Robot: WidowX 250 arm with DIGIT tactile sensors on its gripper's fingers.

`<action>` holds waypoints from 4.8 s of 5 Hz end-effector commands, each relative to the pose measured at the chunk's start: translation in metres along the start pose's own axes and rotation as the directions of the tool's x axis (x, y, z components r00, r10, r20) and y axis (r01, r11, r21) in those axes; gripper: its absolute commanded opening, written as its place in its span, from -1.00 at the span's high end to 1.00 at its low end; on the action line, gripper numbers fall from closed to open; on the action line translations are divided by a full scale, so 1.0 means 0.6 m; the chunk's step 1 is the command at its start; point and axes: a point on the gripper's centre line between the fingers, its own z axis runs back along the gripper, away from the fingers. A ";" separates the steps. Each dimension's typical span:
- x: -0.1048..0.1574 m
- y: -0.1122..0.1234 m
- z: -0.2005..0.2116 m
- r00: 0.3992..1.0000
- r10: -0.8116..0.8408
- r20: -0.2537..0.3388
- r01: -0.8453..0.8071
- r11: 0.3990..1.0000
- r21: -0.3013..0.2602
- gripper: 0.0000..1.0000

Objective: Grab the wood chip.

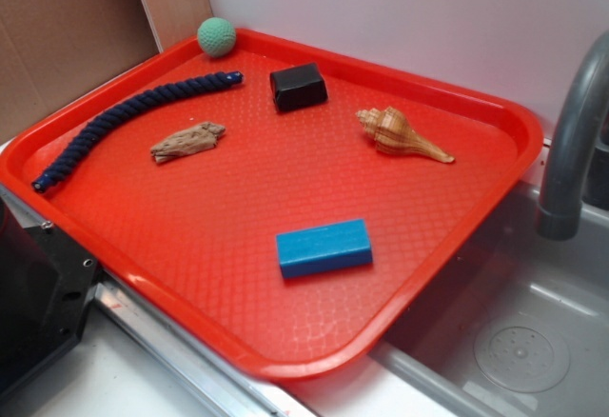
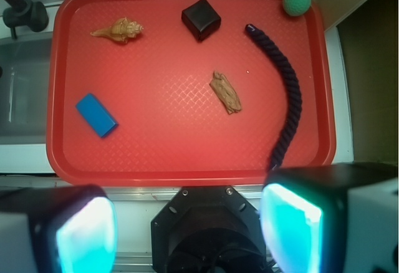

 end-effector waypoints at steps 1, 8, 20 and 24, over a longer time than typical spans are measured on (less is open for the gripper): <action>0.000 0.000 0.000 1.000 0.000 0.000 0.000 1.000 0.000 -1.00; 0.168 0.094 -0.175 0.837 -0.529 -0.141 0.528 0.848 -0.050 -1.00; 0.111 0.144 -0.376 0.895 -0.292 -0.338 0.324 0.945 0.043 1.00; 0.122 0.106 -0.037 0.934 0.356 0.007 -0.353 0.923 0.156 1.00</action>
